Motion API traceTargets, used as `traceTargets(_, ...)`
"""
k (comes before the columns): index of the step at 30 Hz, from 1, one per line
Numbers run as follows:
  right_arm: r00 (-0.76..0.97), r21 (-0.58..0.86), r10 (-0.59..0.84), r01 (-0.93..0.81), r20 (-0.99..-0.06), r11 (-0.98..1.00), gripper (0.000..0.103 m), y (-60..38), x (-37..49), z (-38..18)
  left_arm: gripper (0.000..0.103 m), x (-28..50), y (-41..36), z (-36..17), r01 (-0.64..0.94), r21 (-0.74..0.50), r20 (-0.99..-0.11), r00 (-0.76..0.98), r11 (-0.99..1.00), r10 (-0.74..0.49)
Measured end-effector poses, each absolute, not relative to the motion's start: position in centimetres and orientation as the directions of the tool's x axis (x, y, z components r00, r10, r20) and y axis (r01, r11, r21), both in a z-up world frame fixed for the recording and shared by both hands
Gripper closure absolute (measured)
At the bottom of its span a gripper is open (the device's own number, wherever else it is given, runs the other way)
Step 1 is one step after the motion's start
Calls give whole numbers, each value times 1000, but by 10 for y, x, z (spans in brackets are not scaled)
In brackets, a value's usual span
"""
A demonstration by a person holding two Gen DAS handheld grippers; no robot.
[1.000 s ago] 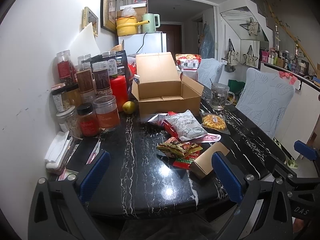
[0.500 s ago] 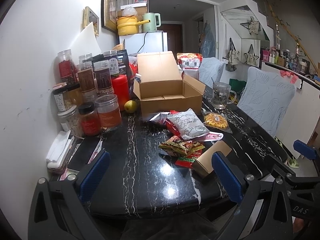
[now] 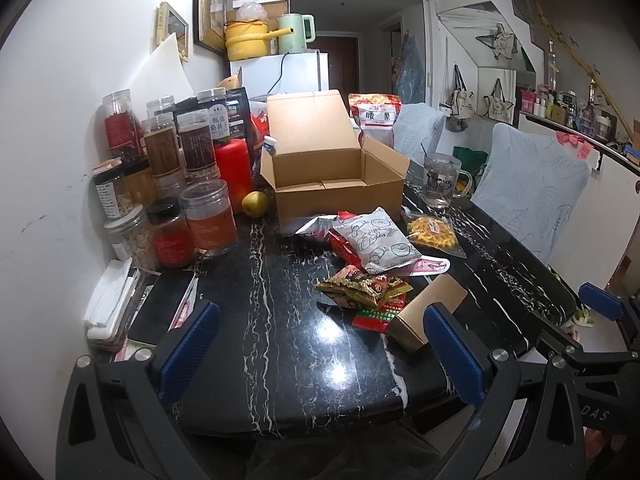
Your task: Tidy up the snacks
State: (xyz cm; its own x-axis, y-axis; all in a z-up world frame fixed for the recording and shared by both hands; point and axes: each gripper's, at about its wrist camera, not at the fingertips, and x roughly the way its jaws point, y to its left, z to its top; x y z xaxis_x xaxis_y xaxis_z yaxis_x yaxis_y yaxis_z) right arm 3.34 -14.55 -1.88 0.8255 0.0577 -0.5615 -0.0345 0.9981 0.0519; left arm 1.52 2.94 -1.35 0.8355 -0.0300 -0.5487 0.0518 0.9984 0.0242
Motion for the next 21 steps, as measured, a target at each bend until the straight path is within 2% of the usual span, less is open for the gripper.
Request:
traceTargets(10, 784, 70, 69, -33, -616, 997, 0, -138, 57, -29, 0, 31, 39, -21, 76, 10, -585, 809, 997, -56)
traceTargets(21, 709, 106, 91, -23, -700, 994, 0, -117, 109, -48, 0, 64, 61, -38, 22, 46, -614, 789, 999, 11)
